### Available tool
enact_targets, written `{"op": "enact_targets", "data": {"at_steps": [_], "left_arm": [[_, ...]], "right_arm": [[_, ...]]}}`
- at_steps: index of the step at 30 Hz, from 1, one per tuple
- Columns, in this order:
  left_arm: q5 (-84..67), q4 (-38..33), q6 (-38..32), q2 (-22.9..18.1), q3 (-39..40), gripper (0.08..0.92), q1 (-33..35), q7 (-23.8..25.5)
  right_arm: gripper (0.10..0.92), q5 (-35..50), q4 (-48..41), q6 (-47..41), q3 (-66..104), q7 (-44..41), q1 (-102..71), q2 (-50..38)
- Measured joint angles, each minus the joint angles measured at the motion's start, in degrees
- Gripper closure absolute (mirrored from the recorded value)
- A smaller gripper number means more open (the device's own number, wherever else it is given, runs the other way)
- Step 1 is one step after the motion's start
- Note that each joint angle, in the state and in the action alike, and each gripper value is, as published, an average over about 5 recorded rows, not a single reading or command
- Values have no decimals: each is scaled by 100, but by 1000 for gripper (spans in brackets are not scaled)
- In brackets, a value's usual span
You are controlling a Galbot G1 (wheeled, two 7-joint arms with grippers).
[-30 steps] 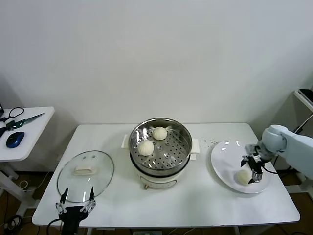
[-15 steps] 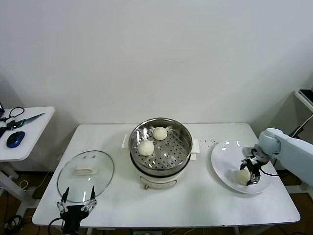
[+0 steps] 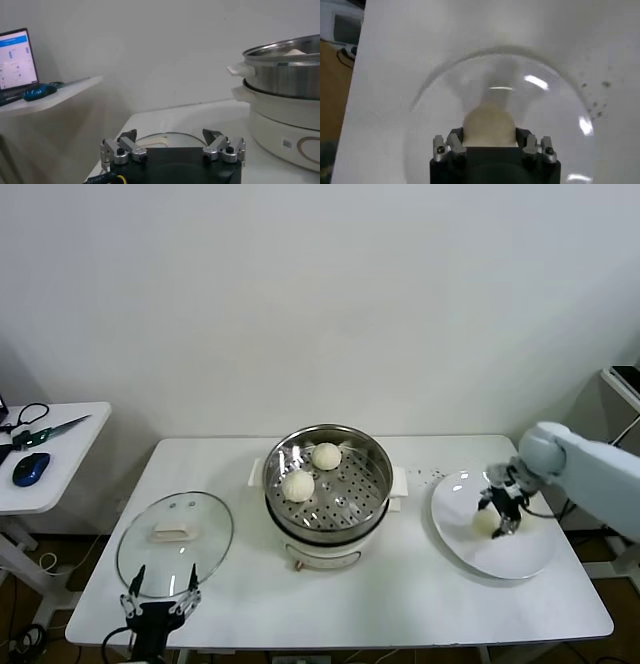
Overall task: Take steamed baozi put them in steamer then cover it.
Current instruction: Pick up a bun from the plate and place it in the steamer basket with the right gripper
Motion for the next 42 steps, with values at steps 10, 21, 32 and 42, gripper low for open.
{"op": "enact_targets", "data": {"at_steps": [10,21,32,42], "left_arm": [[15,-6,25,15,68,177,-3,-13],[30,-2,23,56,145,177,92,-13],[-76,45,9,64,42,177,121,-17],[-133,139,-5,70,-5,177,92,-23]], "right_arm": [[346,-161,452,1375,-923,-160,1942,829],[347,-792,1171,2249,-1058,-165,2510,1940],[338,-1050,1438,2510,-1167,-130,2154,2994],[337,-1051,1563,2594,-1332,-117,1736,3396]]}}
